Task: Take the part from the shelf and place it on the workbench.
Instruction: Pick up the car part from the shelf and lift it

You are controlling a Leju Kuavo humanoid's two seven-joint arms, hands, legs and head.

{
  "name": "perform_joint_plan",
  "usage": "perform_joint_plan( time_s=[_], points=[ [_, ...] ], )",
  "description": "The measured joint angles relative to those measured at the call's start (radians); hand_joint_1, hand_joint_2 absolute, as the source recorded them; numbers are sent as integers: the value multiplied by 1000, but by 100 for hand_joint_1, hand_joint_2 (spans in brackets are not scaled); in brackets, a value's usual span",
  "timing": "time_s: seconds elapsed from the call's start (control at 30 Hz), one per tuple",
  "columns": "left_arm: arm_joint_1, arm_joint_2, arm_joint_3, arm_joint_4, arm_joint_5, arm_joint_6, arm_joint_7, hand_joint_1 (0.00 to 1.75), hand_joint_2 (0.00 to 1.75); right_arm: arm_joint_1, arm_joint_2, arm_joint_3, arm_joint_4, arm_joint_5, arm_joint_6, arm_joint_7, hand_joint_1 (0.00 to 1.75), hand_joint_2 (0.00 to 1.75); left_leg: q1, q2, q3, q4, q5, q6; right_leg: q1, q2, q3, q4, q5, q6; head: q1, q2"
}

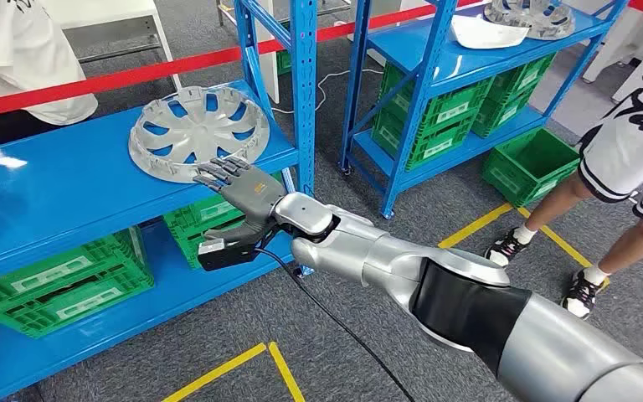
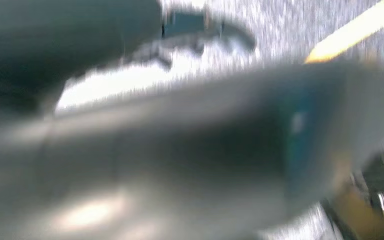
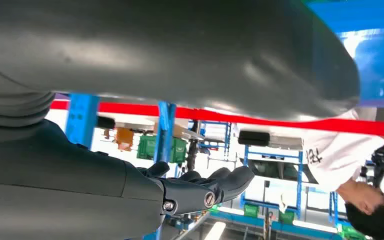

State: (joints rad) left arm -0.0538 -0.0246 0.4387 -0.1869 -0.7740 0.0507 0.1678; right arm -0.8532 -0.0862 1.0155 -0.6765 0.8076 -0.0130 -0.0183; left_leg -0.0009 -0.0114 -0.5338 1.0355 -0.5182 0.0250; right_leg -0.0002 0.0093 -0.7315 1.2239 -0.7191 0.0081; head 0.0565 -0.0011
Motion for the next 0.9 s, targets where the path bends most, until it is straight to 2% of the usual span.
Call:
perform_joint_plan(
  time_s=[0.03,0.07,0.1,0.13,0.17,0.2,0.23,0.27,0.3,0.33,0.37,0.4,0.47,0.5,0.53,0.57,0.63,0.67,0.7,0.77,0.8,0.83,0.9],
  points=[
    [0,0,0,0,0,0,0,0,0,1,-1,0,1,0,0,0,0,0,-1,0,11,-1,-10,0,3,0,-1,-35,50,-8,0,0],
    [1,-2,0,1,0,0,0,0,0,4,-1,0,2,0,0,0,0,0,-2,0,20,-1,-19,0,7,0,-2,-66,119,-16,-1,0],
    [0,-3,0,2,0,0,0,0,0,7,-4,1,4,0,1,0,0,0,-4,-3,38,-1,-38,-2,13,1,-2,-119,216,-27,-1,0],
    [-2,-5,0,3,0,0,0,0,0,10,-5,2,6,0,2,0,0,0,-5,-6,52,-3,-55,-6,19,3,2,-154,296,-35,-3,0],
    [-5,-5,0,2,-1,-1,0,0,0,11,-7,2,7,0,1,0,0,0,-6,-9,67,-3,-66,-11,22,5,8,-173,342,-41,-5,0],
    [-8,-5,1,1,-1,-1,0,0,0,7,-8,3,7,0,-1,1,0,0,-8,-11,75,3,-65,-18,23,8,20,-178,342,-44,-6,0],
    [-11,-4,1,-1,-2,-2,1,0,0,2,-8,2,5,0,-4,1,0,0,-8,-10,68,26,-53,-25,20,9,33,-181,331,-48,-6,0],
    [-13,-4,1,-2,-3,-2,1,0,0,-2,-8,2,4,0,-7,2,0,0,-8,-9,47,73,-26,-32,16,10,49,-188,321,-54,-6,0],
    [-15,-3,1,-2,-5,-2,1,0,0,-5,-7,2,2,0,-8,2,0,0,-8,-7,7,134,1,-40,14,10,68,-194,311,-60,-6,0],
    [-17,-3,1,-2,-6,-2,1,0,0,-3,-7,1,1,1,-9,2,0,0,-6,-5,-41,198,13,-47,11,10,88,-200,299,-64,-7,0],
    [-18,-4,1,-2,-7,-3,2,0,0,0,-8,1,1,1,-9,2,0,0,-3,-3,-87,249,-1,-53,9,10,109,-204,283,-66,-8,0],
    [-17,-4,1,-2,-9,-4,3,0,0,3,-8,2,1,2,-8,2,0,0,0,-2,-126,277,-39,-58,6,10,129,-206,267,-66,-8,0],
    [-14,-4,1,-2,-12,-5,6,0,0,7,-8,2,1,2,-8,2,0,0,5,0,-180,271,-132,-64,0,13,173,-207,231,-62,-8,0],
    [-13,-3,1,-2,-12,-5,7,0,0,9,-8,2,1,2,-7,3,0,0,7,1,-192,242,-150,-65,-3,14,194,-207,214,-59,-8,0],
    [-12,-3,1,-2,-13,-6,7,0,0,11,-8,2,0,2,-7,3,0,0,9,3,-196,197,-131,-66,-6,14,217,-207,195,-56,-8,0],
    [-10,-2,1,-1,-13,-6,7,0,0,12,-8,2,0,2,-6,3,0,0,10,6,-197,137,-63,-67,-8,14,235,-207,178,-51,-9,0],
    [-8,-2,1,1,-13,-6,7,0,0,15,-7,2,0,1,-4,4,0,0,11,11,-192,26,109,-63,-7,18,260,-202,144,-37,-14,0],
    [-7,-1,1,2,-13,-7,6,0,0,17,-6,2,-1,1,-5,5,0,0,11,12,-190,0,165,-58,-6,21,266,-202,130,-29,-15,0],
    [-8,-1,1,1,-13,-7,4,0,0,17,-5,2,-2,1,-7,7,0,0,9,13,-188,-7,180,-51,-6,23,275,-203,119,-22,-15,0],
    [-10,-1,1,-1,-12,-8,-3,0,0,19,-6,0,-8,1,-11,11,0,0,10,13,-180,1,164,-35,-9,21,289,-208,101,-8,-12,0],
    [-12,-1,1,-1,-12,-8,-6,0,0,18,-6,-2,-10,0,-11,14,0,0,11,14,-173,-2,157,-27,-10,15,282,-188,88,-1,-9,0],
    [-14,-1,1,-2,-12,-8,-8,0,0,18,-7,-3,-12,0,-11,15,0,0,13,14,-165,-5,150,-21,-10,10,260,-145,69,4,-7,0],
    [-16,0,1,-2,-14,-8,-10,0,0,21,-10,-4,-12,-3,-10,16,0,0,13,14,-151,-8,133,-12,-11,2,171,-7,27,12,-3,0]
  ],
)
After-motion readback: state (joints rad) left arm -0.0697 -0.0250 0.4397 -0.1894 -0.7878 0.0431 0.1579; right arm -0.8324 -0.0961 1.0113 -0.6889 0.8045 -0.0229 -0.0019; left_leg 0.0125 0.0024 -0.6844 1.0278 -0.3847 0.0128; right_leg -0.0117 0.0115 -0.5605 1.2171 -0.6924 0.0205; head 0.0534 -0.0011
